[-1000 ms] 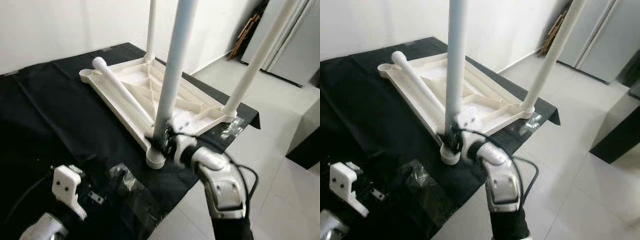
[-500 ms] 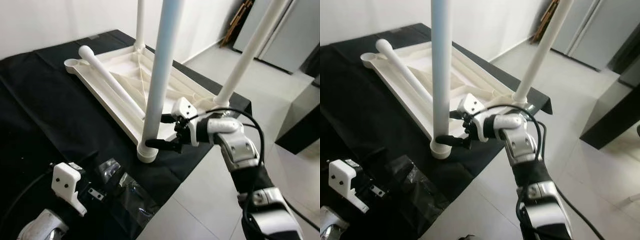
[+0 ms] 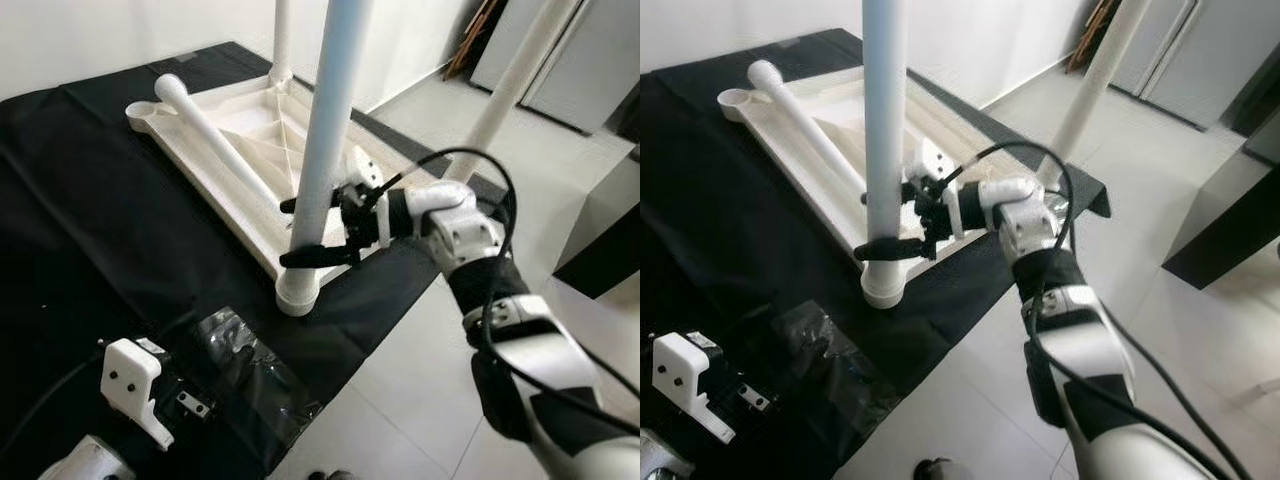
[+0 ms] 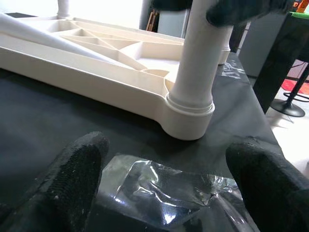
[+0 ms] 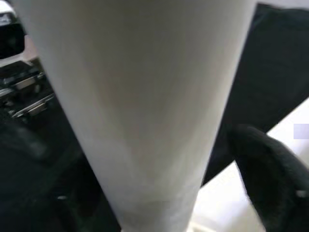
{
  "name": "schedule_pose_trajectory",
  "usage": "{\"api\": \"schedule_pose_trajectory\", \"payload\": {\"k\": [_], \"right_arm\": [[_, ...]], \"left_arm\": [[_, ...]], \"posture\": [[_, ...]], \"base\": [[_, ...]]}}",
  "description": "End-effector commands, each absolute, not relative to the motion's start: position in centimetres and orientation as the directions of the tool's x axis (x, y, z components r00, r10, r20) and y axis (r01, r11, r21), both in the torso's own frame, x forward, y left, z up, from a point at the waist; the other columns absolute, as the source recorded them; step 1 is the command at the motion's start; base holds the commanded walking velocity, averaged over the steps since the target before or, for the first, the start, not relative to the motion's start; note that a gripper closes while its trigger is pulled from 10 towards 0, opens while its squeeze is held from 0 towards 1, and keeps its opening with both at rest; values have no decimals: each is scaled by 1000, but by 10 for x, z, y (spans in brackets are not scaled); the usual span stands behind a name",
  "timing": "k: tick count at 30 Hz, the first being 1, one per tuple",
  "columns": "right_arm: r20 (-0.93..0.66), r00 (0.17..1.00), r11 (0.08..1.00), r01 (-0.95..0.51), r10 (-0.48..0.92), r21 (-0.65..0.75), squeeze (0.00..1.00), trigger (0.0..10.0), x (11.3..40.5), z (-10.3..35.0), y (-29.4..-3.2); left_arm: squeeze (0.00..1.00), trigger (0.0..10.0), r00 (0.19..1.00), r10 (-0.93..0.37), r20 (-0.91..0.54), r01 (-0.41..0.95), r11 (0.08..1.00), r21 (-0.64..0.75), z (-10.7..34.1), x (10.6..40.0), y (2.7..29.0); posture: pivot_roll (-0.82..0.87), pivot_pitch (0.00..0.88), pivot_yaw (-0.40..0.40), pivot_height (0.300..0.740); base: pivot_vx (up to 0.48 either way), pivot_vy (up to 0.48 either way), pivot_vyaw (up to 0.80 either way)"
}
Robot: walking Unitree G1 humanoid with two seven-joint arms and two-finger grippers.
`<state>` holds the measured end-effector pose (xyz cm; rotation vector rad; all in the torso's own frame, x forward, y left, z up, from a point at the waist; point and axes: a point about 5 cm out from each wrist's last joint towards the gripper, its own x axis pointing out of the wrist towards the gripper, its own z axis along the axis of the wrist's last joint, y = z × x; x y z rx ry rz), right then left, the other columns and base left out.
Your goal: Building children table
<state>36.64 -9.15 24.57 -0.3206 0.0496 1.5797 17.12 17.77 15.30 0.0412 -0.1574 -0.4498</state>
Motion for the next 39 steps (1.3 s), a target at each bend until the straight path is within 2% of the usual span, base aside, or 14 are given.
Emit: {"api": "schedule_pose_trajectory", "payload": {"k": [1, 4, 13, 18, 20, 21, 22, 23, 24, 26, 34, 35, 38, 39], "right_arm": [[-228, -23, -64, -983, 973, -174, 0, 0, 367, 250, -96], [-251, -73, -116, -980, 965, -160, 0, 0, 369, 254, -99], [-293, -70, -117, -982, 954, -147, 0, 0, 370, 250, -107], [-287, -49, -119, -966, 957, -232, 0, 0, 356, 243, -116], [-232, 136, 93, -978, 963, -187, 0, 0, 344, 219, -101], [-185, 511, 502, -860, 840, -92, 0, 0, 330, 183, -80], [-216, 765, 781, -624, 607, -12, 0, 0, 315, 161, -83], [-216, 765, 781, -624, 607, -12, 0, 0, 315, 161, -83], [-248, 841, 867, -498, 481, -6, 0, 0, 293, 146, -82], [-229, 857, 875, -482, 462, -40, 0, 0, 283, 147, -77], [-198, 803, 806, -586, 563, -84, 0, 0, 294, 153, -72], [-228, 778, 786, -614, 586, -72, 0, 10000, 291, 151, -70], [-247, 734, 749, -661, 632, -44, 0, 10000, 288, 151, -67], [-239, 700, 722, -692, 673, 6, 1000, 10000, 285, 157, -62]], "left_arm": [[0, 10000, 887, -444, 125, 439, 896, 69, 151, 168, 175], [0, 10000, 889, -443, 119, 438, 896, 68, 152, 167, 174], [0, 10000, 890, -441, 113, 436, 897, 69, 152, 168, 175], [0, 10000, 892, -437, 116, 432, 899, 70, 151, 171, 176], [0, 10000, 892, -436, 118, 430, 900, 71, 150, 172, 177], [0, 10000, 892, -435, 119, 429, 900, 73, 150, 173, 179], [0, 10000, 892, -435, 120, 429, 900, 74, 150, 174, 180], [0, 10000, 892, -435, 120, 429, 900, 74, 150, 174, 180], [0, 10000, 892, -435, 120, 429, 900, 76, 150, 177, 182], [0, 10000, 889, -443, 115, 435, 896, 83, 148, 179, 182], [0, 10000, 881, -461, 107, 453, 887, 87, 145, 182, 182], [0, 10000, 887, -448, 113, 441, 894, 83, 145, 182, 182], [0, 10000, 891, -438, 118, 431, 899, 80, 145, 181, 182], [0, 10000, 893, -434, 120, 427, 901, 78, 145, 181, 182]], "posture": [[34, 212, -143, 740], [36, 213, -142, 740], [29, 206, -140, 740], [0, 189, -158, 740], [-2, 182, -170, 740], [-25, 174, -156, 740], [-25, 174, -156, 740], [-25, 174, -156, 740], [-27, 171, -135, 740], [-38, 151, -129, 740], [-29, 133, -150, 740], [-26, 128, -153, 740], [-23, 128, -153, 740], [-23, 128, -154, 740]], "base": [[0, 0, 0], [0, 0, 0], [0, 0, 0], [0, 0, 0], [0, 0, 0], [0, 0, 0], [0, 0, 0], [0, 0, 0], [0, 0, 0], [0, 0, 0], [0, 0, 0], [0, 0, 0], [0, 0, 0], [0, 0, 0]]}}
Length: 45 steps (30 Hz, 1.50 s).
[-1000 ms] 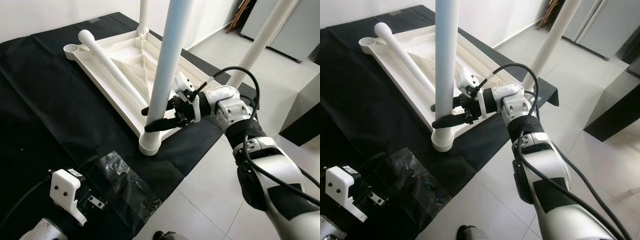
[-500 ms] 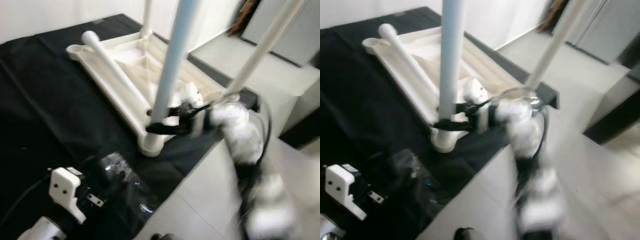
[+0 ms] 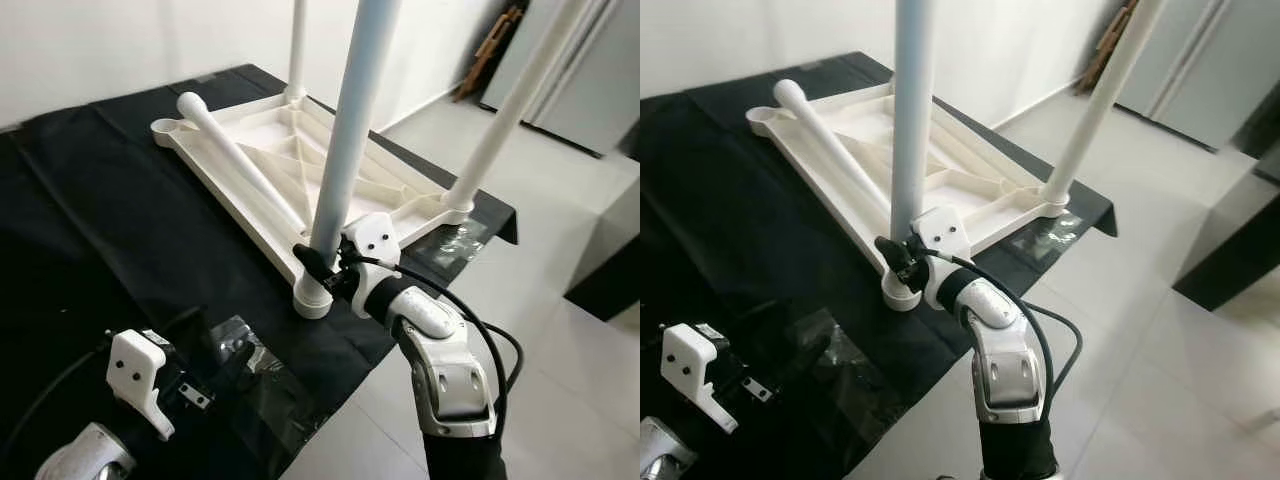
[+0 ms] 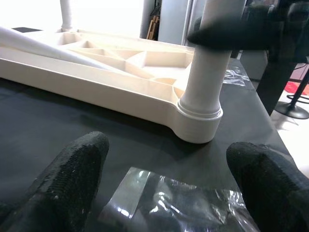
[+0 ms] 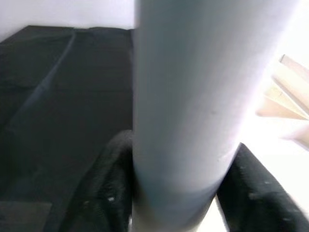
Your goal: Building children table
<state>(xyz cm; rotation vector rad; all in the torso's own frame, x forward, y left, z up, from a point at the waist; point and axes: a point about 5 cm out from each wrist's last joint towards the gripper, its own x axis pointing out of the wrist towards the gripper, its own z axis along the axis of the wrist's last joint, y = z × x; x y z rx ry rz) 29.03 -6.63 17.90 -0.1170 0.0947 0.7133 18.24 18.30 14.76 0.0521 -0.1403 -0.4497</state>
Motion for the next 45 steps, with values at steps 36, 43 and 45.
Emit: {"api": "schedule_pose_trajectory", "payload": {"k": [36, 43, 45], "right_arm": [[-304, -149, -211, -960, 941, -184, 0, 0, 358, 245, -86], [-247, -21, -69, -980, 969, -185, 0, 0, 358, 235, -105], [-216, 65, 30, -986, 974, -164, 0, 0, 354, 226, -106]], "left_arm": [[0, 10000, 891, -441, 110, 434, 897, 77, 150, 168, 175], [0, 10000, 892, -438, 111, 432, 899, 74, 150, 169, 176], [0, 10000, 892, -437, 113, 431, 899, 73, 150, 170, 177]], "posture": [[36, 192, -154, 740], [-1, 189, -157, 740], [-5, 188, -158, 740]], "base": [[0, 0, 0], [0, 0, 0], [0, 0, 0]]}}
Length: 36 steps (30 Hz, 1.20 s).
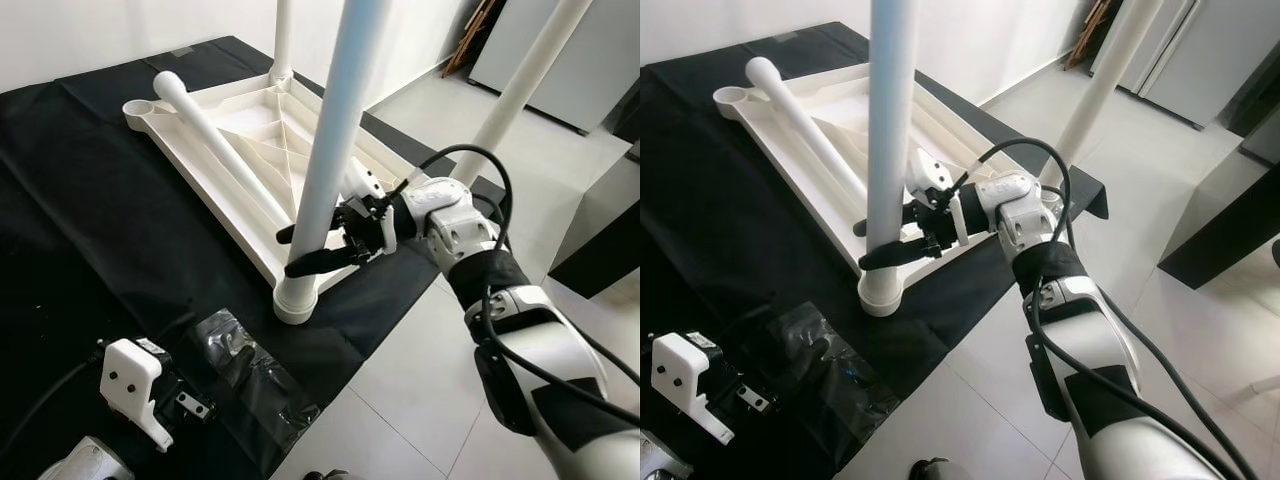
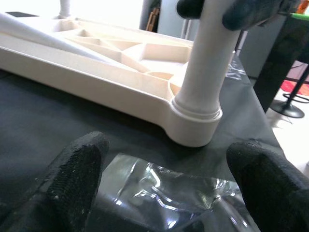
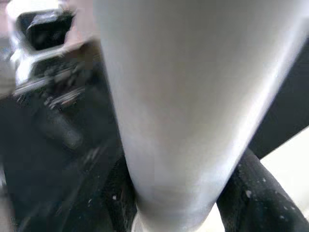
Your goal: Building children table
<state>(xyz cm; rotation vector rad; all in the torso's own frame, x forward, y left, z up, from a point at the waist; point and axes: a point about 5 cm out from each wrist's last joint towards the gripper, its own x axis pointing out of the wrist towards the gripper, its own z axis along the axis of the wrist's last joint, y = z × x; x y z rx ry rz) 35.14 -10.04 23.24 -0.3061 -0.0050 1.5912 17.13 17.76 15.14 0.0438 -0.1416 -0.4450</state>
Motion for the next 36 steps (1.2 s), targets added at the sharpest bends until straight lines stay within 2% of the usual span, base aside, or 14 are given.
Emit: {"api": "schedule_pose_trajectory", "payload": {"k": [1, 2, 5, 16, 17, 18, 19, 20, 21, 22, 29, 34, 35, 36], "right_arm": [[-198, 125, 97, -984, 972, -148, 0, 0, 350, 219, -107], [-173, 537, 545, -838, 825, -3, 0, 0, 350, 187, -88], [-258, 702, 740, -667, 664, 90, 0, 0, 318, 153, -72], [-292, 766, 814, -574, 572, 88, 0, 0, 291, 145, -58], [-298, 769, 818, -568, 565, 86, 0, 941, 289, 147, -57], [-311, 776, 829, -553, 549, 82, 0, 10000, 286, 149, -56], [-311, 776, 829, -553, 549, 82, 0, 10000, 286, 149, -56], [-326, 758, 815, -574, 565, 76, 376, 10000, 284, 151, -56], [-326, 758, 815, -574, 565, 76, 376, 10000, 284, 151, -56], [-320, 692, 747, -660, 647, 82, 1000, 10000, 284, 156, -54], [-247, 577, 607, -792, 778, 63, 1000, 10000, 298, 172, -56], [-285, 288, 256, -956, 914, -146, 1000, 10000, 324, 197, -75], [-300, 276, 229, -956, 913, -181, 286, 10000, 331, 201, -77], [-300, 276, 229, -956, 913, -181, 286, 10000, 331, 201, -77]], "left_arm": [[0, 10000, 892, -436, 114, 431, 900, 72, 150, 170, 177], [0, 10000, 893, -436, 115, 430, 900, 72, 150, 171, 179], [0, 10000, 892, -437, 115, 431, 899, 74, 150, 174, 180], [0, 10000, 893, -433, 119, 425, 901, 89, 146, 183, 184], [0, 10000, 898, -422, 122, 414, 906, 85, 146, 183, 184], [0, 10000, 900, -418, 124, 410, 908, 84, 146, 183, 184], [0, 10000, 900, -418, 124, 410, 908, 84, 146, 183, 184], [0, 10000, 898, -423, 122, 416, 906, 85, 146, 183, 184], [0, 10000, 898, -423, 122, 416, 906, 85, 146, 183, 184], [0, 10000, 892, -437, 118, 429, 899, 87, 145, 184, 183], [0, 10000, 885, -450, 116, 442, 893, 86, 145, 184, 181], [0, 10000, 890, -440, 124, 433, 898, 79, 145, 181, 179], [0, 10000, 890, -439, 124, 432, 899, 79, 145, 181, 179], [0, 10000, 890, -439, 124, 432, 899, 79, 145, 181, 179]], "posture": [[-5, 188, -158, 740], [-11, 186, -156, 740], [-11, 183, -144, 740], [-17, 133, -158, 740], [-17, 133, -158, 740], [-17, 133, -158, 740], [-17, 133, -158, 740], [-18, 128, -154, 740], [-18, 128, -154, 740], [-20, 128, -150, 740], [-20, 127, -152, 740], [-2, 132, -160, 740], [5, 136, -161, 740], [5, 136, -161, 740]], "base": [[0, 0, 0], [0, 0, 0], [0, 0, 0], [0, 0, 0], [0, 0, 0], [0, 0, 0], [0, 0, 0], [0, 0, 0], [0, 0, 0], [0, 0, 0], [0, 0, 0], [0, 0, 0], [0, 0, 0], [0, 0, 0]]}}
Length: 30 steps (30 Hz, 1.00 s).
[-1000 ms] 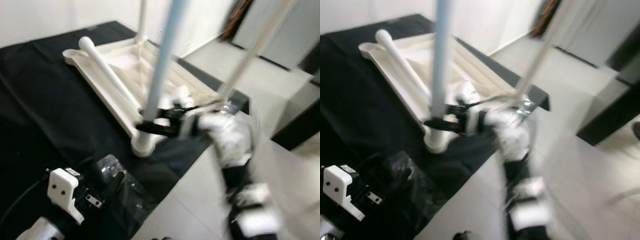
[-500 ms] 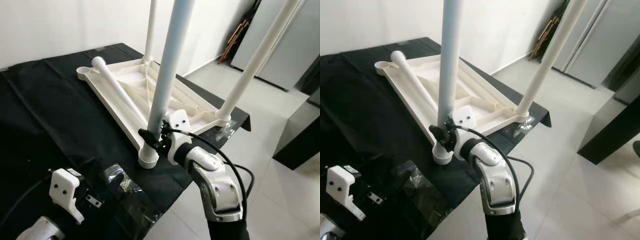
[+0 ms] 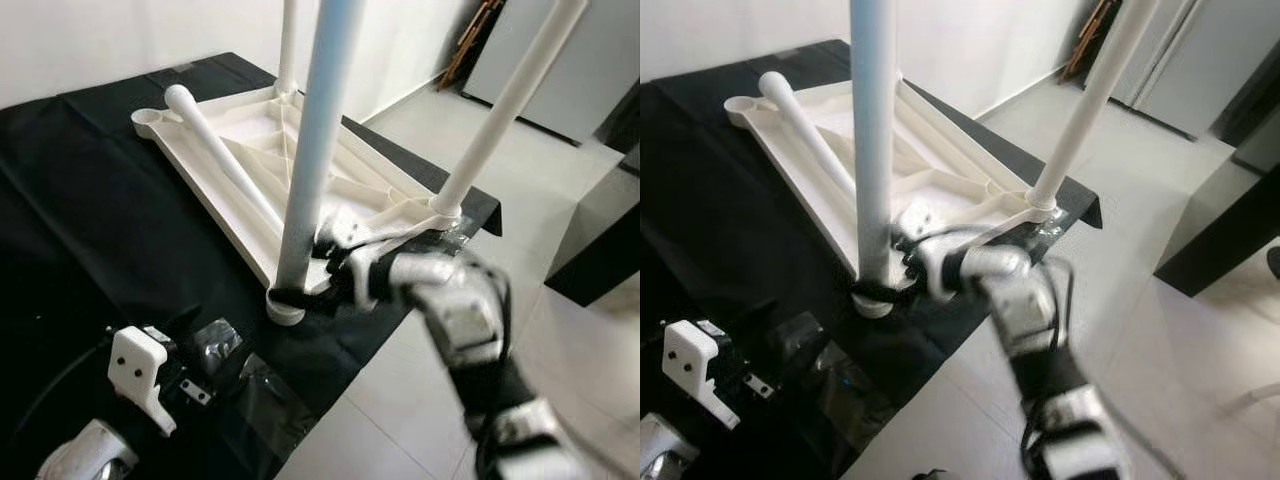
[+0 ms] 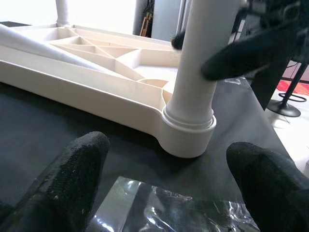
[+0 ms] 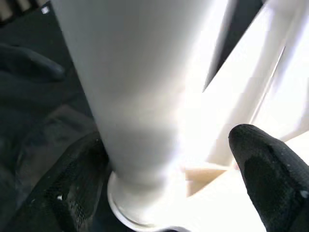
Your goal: Building children table
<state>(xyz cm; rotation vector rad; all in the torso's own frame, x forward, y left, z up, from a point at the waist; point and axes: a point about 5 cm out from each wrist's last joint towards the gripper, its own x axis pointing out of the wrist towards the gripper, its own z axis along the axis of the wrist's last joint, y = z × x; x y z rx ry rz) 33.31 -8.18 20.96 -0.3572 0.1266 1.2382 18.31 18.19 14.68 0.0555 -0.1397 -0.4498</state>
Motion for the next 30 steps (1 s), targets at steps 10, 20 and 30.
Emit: {"api": "schedule_pose_trajectory", "payload": {"k": [10, 20, 30], "right_arm": [[-275, 165, 98, -965, 947, -244, 0, 10000, 360, 229, -76], [-234, -119, -153, -979, 965, -134, 0, 0, 363, 249, -83], [-267, -62, -102, -985, 962, -139, 0, 0, 360, 238, -110]], "left_arm": [[0, 10000, 888, -445, 113, 439, 895, 79, 146, 174, 176], [0, 10000, 890, -444, 105, 438, 896, 76, 148, 170, 175], [0, 10000, 891, -441, 109, 435, 897, 73, 147, 172, 174]], "posture": [[33, 155, -152, 740], [49, 176, -153, 740], [10, 174, -161, 740]], "base": [[0, 0, 0], [0, 0, 0], [0, 0, 0]]}}
